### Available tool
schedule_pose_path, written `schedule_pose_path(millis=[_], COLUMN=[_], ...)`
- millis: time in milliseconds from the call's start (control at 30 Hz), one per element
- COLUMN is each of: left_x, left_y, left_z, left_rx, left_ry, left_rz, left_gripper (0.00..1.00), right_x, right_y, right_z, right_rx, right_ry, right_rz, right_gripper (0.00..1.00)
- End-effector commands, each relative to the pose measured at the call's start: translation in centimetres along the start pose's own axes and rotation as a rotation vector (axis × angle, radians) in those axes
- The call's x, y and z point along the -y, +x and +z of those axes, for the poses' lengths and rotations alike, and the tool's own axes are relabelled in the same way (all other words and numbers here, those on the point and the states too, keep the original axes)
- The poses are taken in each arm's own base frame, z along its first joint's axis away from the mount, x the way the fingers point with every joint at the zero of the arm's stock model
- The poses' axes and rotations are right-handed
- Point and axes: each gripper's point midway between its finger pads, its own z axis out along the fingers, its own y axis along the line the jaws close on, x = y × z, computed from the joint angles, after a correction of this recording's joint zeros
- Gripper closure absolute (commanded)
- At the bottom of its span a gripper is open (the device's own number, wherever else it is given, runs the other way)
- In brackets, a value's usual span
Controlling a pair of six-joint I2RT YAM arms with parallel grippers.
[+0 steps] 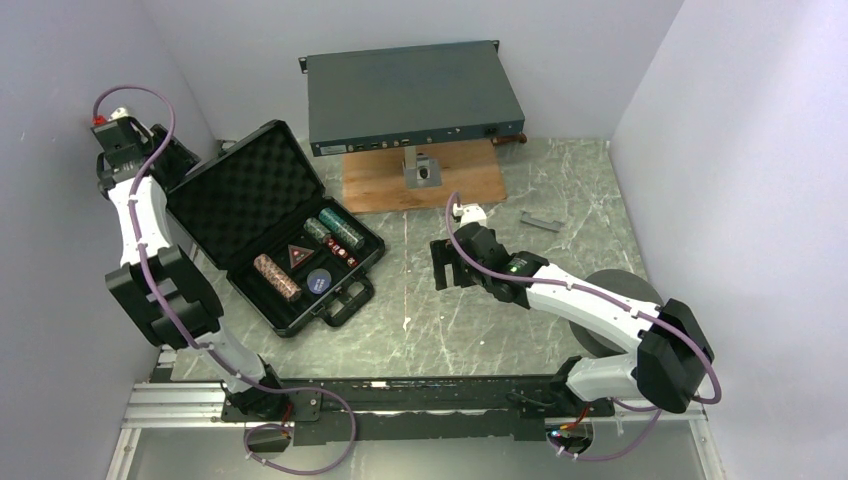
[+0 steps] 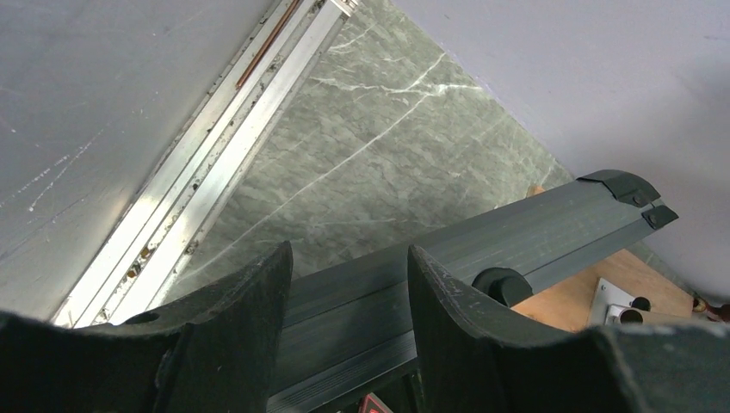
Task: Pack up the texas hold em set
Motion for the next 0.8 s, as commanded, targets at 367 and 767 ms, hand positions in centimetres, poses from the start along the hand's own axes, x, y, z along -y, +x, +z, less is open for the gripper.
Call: schedule_pose_path(millis=[367, 767], left_x=[3.7, 4.8], left_y=[2.9, 5.3], left_z=[-4.2, -6.7], left_rx=[-0.065, -0.073], left_ry=[0.082, 0.115], left_rz=[0.021, 0.048], left_gripper=[0.43, 0.42], right_x=[-0.1, -0.5], right_y=[-0.4, -0.6], right_z=[-0.6, -0.8], right_rx=[0.024, 0.019], right_ry=[-0.016, -0.035], right_rz=[0.004, 0.004], right_gripper=[0.05, 0.05])
